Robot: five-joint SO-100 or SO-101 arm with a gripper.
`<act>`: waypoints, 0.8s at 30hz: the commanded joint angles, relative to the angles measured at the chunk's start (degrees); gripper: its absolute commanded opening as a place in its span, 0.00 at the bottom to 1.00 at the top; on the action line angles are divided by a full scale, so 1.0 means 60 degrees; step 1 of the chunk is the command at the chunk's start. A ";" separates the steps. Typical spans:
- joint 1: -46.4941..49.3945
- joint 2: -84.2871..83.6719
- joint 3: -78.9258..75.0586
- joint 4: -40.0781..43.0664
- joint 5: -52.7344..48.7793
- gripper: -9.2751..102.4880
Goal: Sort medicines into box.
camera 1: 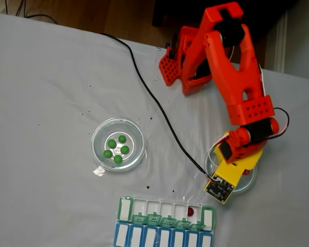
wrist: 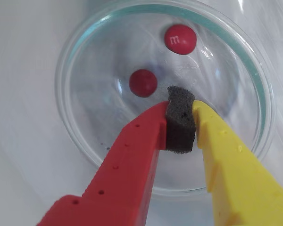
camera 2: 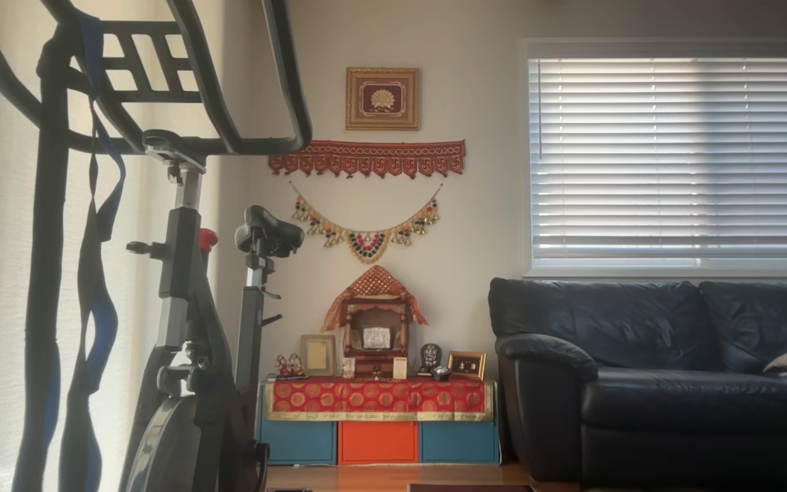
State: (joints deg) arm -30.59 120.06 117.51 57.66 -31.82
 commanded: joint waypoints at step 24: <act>0.0396 -0.0425 0.0146 -0.1304 -0.0820 0.24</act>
State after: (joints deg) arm -28.48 116.54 119.18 50.71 -36.12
